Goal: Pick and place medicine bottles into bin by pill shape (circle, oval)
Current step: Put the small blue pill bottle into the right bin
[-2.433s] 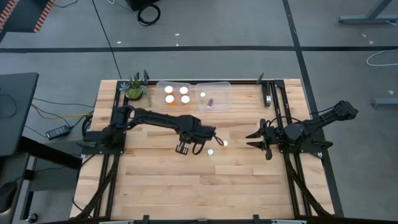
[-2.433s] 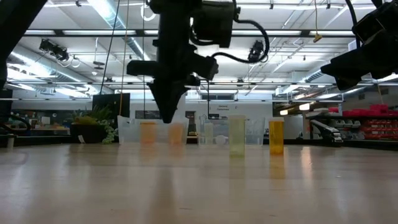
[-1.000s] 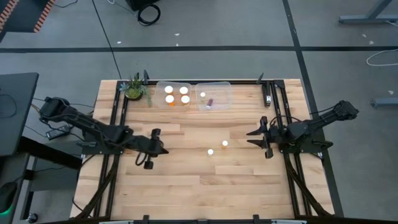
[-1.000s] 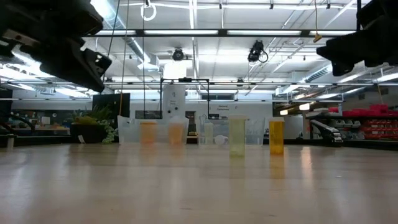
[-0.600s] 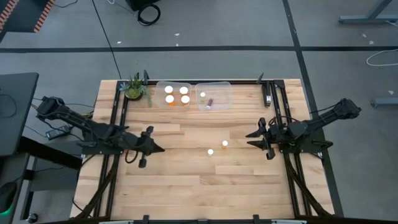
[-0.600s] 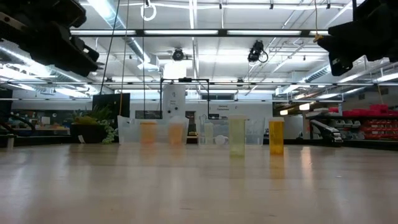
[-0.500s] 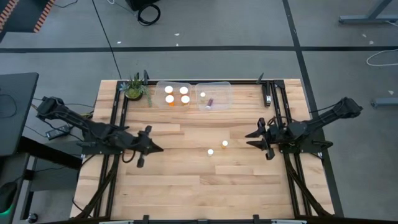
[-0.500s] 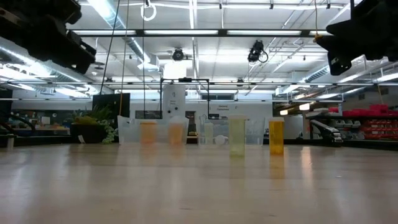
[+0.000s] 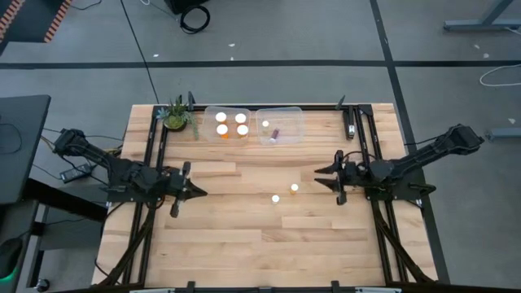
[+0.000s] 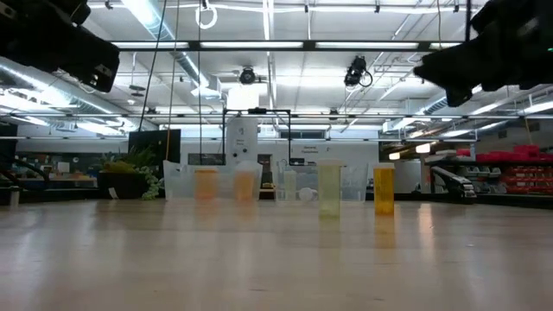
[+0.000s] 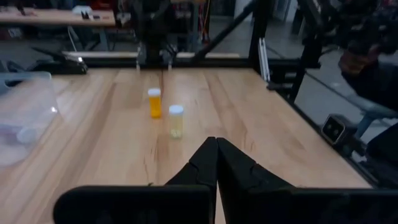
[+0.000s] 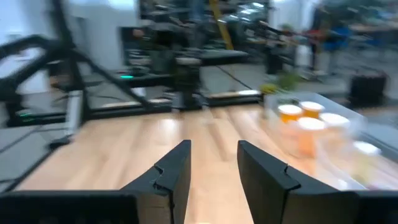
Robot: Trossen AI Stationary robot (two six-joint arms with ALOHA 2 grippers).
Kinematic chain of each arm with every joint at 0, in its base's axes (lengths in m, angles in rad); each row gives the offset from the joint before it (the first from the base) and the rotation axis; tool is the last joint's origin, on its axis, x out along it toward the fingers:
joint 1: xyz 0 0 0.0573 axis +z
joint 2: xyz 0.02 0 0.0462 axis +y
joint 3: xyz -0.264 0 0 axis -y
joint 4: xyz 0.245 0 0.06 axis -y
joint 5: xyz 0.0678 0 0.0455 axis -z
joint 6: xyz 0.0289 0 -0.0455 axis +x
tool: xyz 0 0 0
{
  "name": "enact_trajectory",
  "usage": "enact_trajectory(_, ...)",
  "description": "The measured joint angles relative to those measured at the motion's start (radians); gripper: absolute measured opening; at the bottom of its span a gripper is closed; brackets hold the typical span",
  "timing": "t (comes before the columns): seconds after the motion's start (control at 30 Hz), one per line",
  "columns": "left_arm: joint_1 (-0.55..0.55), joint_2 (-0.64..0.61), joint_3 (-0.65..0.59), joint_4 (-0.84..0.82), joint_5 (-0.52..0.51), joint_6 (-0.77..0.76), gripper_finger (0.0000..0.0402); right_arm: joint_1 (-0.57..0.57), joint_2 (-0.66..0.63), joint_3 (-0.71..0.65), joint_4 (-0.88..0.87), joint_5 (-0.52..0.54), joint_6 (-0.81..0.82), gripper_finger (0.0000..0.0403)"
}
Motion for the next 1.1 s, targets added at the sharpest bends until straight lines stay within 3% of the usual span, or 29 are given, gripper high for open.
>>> enact_trajectory(0.37, -0.008, -0.104, -0.039, 0.010, -0.071, 0.019, 0.0007, -0.279, 0.133, 0.085, -0.075, -0.005, 0.030, 0.0138)
enact_trajectory(0.6, -0.008, -0.136, -0.084, 0.062, -0.125, 0.028, 0.0013, -0.488, 0.216, 0.264, -0.435, -0.032, 0.127, 0.0138)
enact_trajectory(0.8, -0.008, -0.168, -0.093, 0.080, -0.132, 0.050, 0.0005, -0.611, 0.366, 0.413, -0.531, -0.178, 0.119, 0.0138)
enact_trajectory(1.1, -0.008, -0.209, -0.093, 0.110, -0.132, 0.123, 0.0005, -0.669, 0.645, 0.680, -0.617, -0.315, 0.001, 0.0138)
